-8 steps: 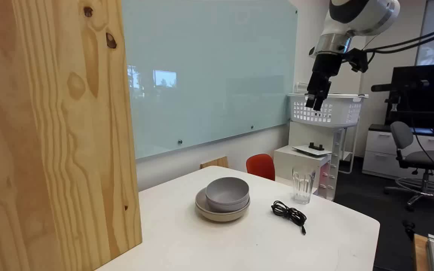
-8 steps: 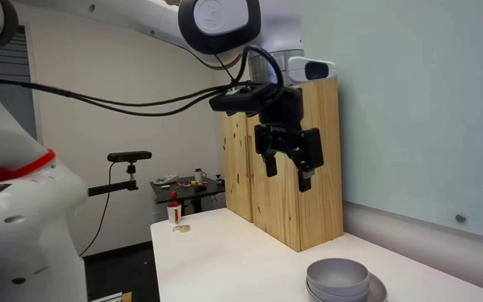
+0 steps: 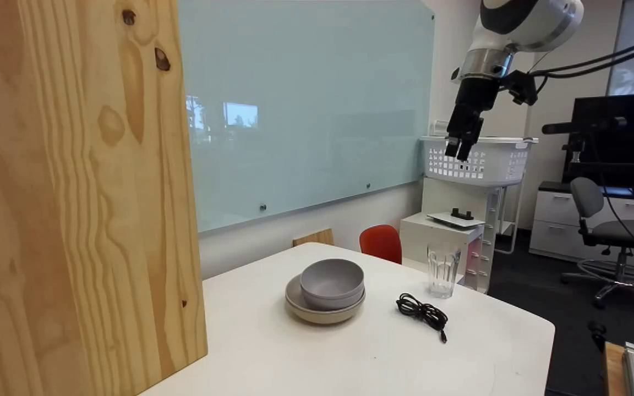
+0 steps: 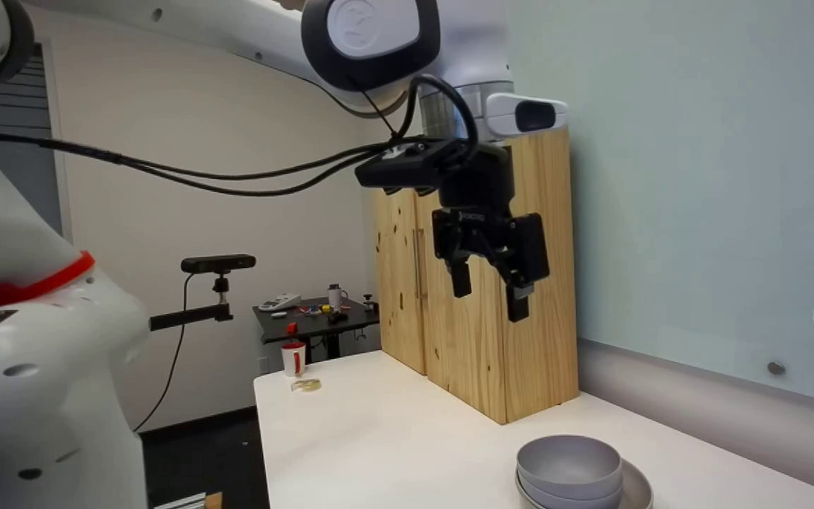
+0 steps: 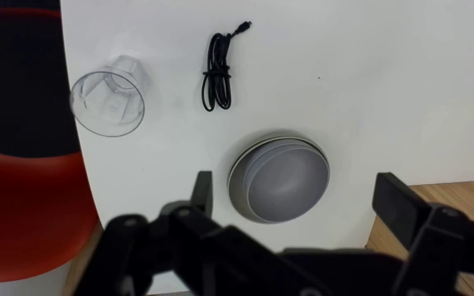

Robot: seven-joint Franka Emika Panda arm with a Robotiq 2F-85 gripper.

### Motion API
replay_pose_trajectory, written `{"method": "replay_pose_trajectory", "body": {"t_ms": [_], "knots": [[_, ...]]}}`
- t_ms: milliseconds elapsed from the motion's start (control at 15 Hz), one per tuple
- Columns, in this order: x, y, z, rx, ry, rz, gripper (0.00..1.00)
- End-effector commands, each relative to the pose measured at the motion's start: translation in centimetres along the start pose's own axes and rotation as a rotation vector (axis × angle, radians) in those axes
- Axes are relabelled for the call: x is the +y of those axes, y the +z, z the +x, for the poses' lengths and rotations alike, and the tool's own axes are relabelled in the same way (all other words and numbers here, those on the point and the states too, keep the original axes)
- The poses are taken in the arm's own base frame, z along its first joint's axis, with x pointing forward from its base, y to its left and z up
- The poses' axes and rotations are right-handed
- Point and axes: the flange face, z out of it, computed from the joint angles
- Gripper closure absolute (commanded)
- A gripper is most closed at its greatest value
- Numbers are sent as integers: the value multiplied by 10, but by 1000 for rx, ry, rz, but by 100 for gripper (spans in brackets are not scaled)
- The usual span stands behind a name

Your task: Put the black cable in the glass cup.

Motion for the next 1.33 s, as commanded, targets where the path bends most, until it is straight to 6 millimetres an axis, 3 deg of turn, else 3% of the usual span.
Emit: {"method": "replay_pose_trajectory", "body": {"t_ms": [0, 467, 733, 1267], "knots": [[12, 21, 5, -34, 49, -25, 0], [31, 64, 1, -82, 71, -37, 0], [46, 119, 0, -174, 104, -27, 0], [43, 190, -10, -241, 112, -70, 0]]}}
